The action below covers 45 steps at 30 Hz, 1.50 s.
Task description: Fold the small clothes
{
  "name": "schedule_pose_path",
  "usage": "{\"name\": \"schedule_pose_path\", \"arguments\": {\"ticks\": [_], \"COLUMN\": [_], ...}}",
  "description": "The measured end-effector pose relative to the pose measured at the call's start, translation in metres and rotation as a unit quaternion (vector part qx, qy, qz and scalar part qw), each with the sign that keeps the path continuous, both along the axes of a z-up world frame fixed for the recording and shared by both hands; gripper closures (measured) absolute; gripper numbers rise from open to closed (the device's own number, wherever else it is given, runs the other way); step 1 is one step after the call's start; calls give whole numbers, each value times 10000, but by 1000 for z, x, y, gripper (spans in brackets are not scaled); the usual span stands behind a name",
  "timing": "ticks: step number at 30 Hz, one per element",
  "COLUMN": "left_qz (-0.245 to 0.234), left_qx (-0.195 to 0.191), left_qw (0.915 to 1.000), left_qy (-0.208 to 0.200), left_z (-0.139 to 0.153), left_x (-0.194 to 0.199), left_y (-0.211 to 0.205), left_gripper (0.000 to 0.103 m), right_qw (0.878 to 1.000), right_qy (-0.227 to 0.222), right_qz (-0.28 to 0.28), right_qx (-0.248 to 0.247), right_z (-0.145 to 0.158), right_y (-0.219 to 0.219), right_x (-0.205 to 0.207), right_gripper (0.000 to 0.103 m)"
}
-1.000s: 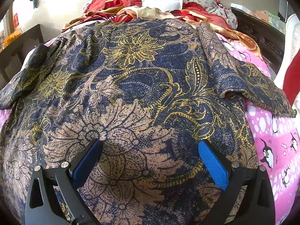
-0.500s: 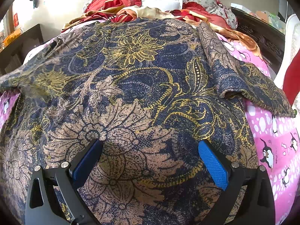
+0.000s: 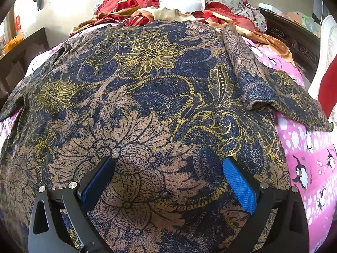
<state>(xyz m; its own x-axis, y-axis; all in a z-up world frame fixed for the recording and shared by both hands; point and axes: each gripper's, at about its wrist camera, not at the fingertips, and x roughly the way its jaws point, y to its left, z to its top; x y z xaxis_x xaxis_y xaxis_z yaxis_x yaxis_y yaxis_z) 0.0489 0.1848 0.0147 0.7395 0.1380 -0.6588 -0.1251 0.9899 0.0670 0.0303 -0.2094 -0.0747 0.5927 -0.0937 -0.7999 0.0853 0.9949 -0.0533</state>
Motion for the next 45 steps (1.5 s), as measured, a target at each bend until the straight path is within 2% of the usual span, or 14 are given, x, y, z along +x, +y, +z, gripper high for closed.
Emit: {"name": "schedule_pose_path", "arguments": {"ticks": [3,8,11,14,15,16,18,21,24,45], "left_qz": [-472,-1358,-1530,-1526,-1477,-1419,-1131,-1043,-1026,-1033], "left_qx": [48,-91,-110,117,142,92,28,-230,-255,-385], "left_qw": [9985,9885,9855,9833,9829,9844,9887,9886,9883,9874], "left_qy": [284,656,731,983,1094,1035,987,1061,1100,1137], "left_z": [-18,-37,-44,-68,-76,-78,-81,-84,-86,-87], "left_x": [-21,-42,-38,-27,-24,-25,-26,-24,-23,-20], "left_y": [-39,-110,-139,-161,-164,-163,-156,-147,-147,-143], "left_gripper": [38,38,36,35,31,27,10,5,2,1], "right_qw": [10000,10000,10000,10000,10000,10000,10000,10000,10000,10000], "right_qy": [0,14,23,29,27,31,20,32,36,34], "right_qz": [0,1,1,0,1,1,1,1,0,7], "right_qx": [3,18,15,11,10,7,7,-5,7,-36], "right_z": [0,0,0,0,0,0,0,0,0,0], "right_y": [0,0,1,2,2,2,2,3,2,2], "right_x": [0,0,1,1,1,1,0,1,1,0], "right_gripper": [0,0,0,0,0,0,0,0,0,0]}}
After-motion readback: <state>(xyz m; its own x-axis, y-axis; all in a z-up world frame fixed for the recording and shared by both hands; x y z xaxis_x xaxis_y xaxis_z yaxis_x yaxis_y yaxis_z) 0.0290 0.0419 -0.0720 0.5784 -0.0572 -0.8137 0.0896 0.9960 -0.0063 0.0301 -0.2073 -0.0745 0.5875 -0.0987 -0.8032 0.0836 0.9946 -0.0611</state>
